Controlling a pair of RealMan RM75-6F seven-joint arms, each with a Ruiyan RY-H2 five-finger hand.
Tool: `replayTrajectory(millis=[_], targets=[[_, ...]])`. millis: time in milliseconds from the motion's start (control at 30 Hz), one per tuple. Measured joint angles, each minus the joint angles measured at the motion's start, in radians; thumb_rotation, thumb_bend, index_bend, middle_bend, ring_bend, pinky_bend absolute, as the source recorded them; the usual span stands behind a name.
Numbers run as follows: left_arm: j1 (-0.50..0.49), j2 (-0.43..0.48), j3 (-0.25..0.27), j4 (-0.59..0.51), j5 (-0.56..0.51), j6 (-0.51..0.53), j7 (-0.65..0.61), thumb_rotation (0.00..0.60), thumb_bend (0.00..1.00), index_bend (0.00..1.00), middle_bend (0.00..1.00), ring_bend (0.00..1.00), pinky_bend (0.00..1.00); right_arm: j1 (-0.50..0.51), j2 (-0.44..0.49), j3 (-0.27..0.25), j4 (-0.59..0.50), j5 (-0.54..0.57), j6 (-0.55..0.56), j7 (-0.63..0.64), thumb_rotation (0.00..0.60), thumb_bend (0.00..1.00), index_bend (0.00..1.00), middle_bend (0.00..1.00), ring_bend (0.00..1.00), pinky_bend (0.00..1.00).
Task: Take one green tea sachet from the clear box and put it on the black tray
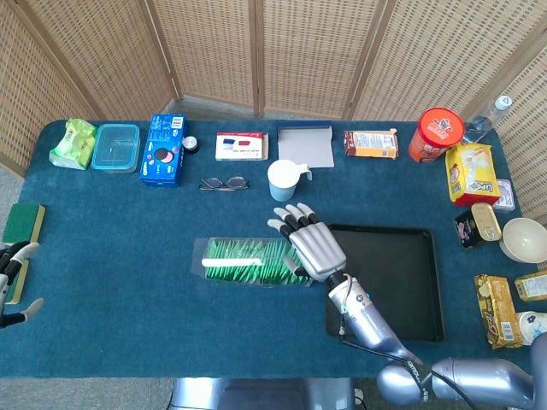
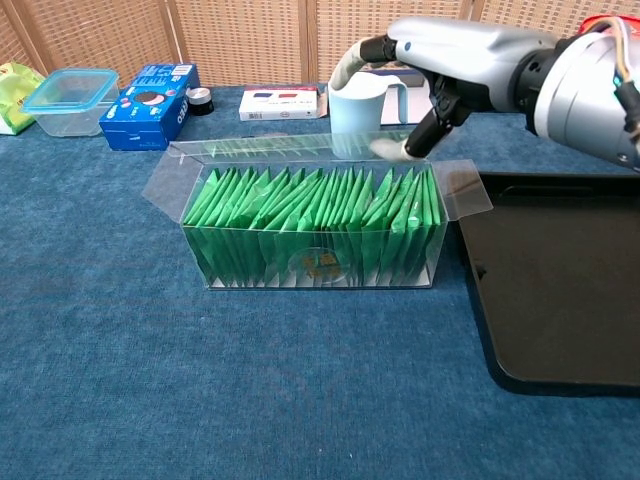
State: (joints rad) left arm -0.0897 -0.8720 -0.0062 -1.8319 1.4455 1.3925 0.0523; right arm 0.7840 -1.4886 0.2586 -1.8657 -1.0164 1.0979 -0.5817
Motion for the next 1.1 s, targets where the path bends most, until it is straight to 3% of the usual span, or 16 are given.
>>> replayTrajectory(millis=[433, 700, 1100], targets=[[0.004, -0.002, 0.002, 0.009, 0.002, 0.005, -0.012, 0.600, 0.20, 0.12, 0.13, 0.14, 0.24, 0.057, 0.017, 0.030, 0.016, 0.111, -0.043, -0.015, 0.600, 0.70, 0.47, 0.18, 0.12, 0.09], [0.006, -0.008, 0.003, 0.017, 0.004, 0.005, -0.019, 0.600, 0.20, 0.12, 0.13, 0.14, 0.24, 0.082, 0.017, 0.042, 0.031, 0.138, -0.038, -0.012, 0.600, 0.74, 0.54, 0.19, 0.13, 0.10], [0.008, -0.013, 0.009, 0.025, -0.001, -0.001, -0.025, 0.600, 0.20, 0.12, 0.13, 0.14, 0.24, 0.123, 0.023, 0.050, 0.064, 0.215, -0.056, -0.030, 0.600, 0.75, 0.57, 0.19, 0.13, 0.10]])
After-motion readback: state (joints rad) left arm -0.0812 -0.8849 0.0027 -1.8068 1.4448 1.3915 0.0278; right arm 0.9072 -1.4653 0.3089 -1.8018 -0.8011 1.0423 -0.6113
